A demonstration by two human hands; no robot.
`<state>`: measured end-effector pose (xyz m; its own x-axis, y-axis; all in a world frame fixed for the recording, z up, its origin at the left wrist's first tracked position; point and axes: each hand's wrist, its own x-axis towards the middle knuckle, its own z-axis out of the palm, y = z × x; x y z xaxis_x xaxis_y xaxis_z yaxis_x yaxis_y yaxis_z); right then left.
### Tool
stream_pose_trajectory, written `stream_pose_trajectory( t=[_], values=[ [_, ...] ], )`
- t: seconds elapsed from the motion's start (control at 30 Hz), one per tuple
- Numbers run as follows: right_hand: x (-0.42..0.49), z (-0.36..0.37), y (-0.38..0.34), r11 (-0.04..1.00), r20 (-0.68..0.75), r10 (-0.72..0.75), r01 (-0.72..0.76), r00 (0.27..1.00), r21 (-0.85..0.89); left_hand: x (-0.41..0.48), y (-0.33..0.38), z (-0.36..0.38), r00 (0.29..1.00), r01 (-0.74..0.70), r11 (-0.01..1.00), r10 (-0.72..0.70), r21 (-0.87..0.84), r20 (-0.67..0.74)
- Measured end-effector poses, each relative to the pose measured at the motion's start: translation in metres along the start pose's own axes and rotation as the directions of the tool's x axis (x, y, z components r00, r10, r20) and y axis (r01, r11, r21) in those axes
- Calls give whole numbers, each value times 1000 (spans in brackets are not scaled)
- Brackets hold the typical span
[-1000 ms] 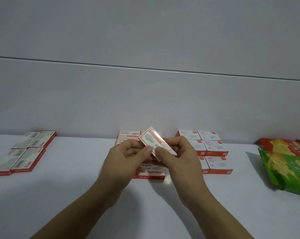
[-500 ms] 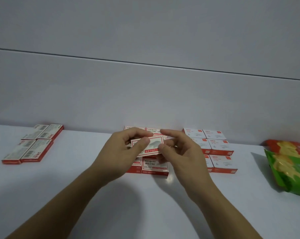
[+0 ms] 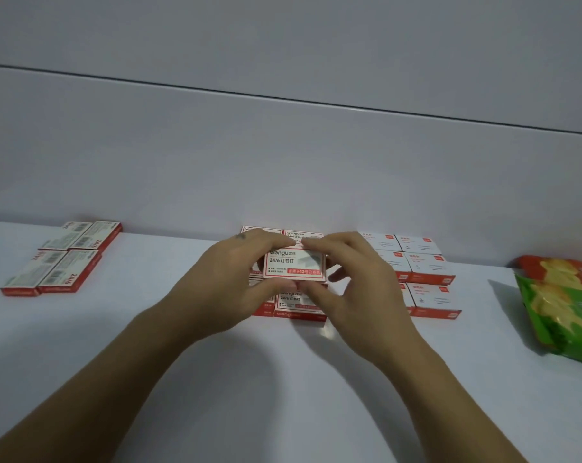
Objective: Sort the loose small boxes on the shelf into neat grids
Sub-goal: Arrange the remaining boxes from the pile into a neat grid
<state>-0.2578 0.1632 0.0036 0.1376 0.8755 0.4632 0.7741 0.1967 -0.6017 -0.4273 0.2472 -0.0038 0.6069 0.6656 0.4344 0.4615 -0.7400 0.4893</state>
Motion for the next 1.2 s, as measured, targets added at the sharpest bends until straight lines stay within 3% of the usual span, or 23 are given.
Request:
stream_pose_trajectory(
  t=[0.1,0.2,0.37,0.57,0.73,1.2],
  values=[
    [0,-4,0,991,32,-8,12,999,-134,0,3,-5,997,30,997,-36,73,75],
    [2,-11,1,976,99,86,-64,991,-206,1,10,-13,980,90,969,-127,229,154],
    [4,-16,4,942,231,213,-137,949,-307,-15,3,-12,980,66,914,-134,400,144],
    [-3,1,0,928,288,230,-120,930,-353,-29,-11,0,979,102,933,-156,346,133],
    [-7,11,-6,913,238,225,-119,945,-389,-29,-12,4,983,124,944,-159,306,93],
    [-7,19,-6,862,251,208,-56,946,-503,-34,-3,13,991,131,925,-130,356,-28]
  ],
)
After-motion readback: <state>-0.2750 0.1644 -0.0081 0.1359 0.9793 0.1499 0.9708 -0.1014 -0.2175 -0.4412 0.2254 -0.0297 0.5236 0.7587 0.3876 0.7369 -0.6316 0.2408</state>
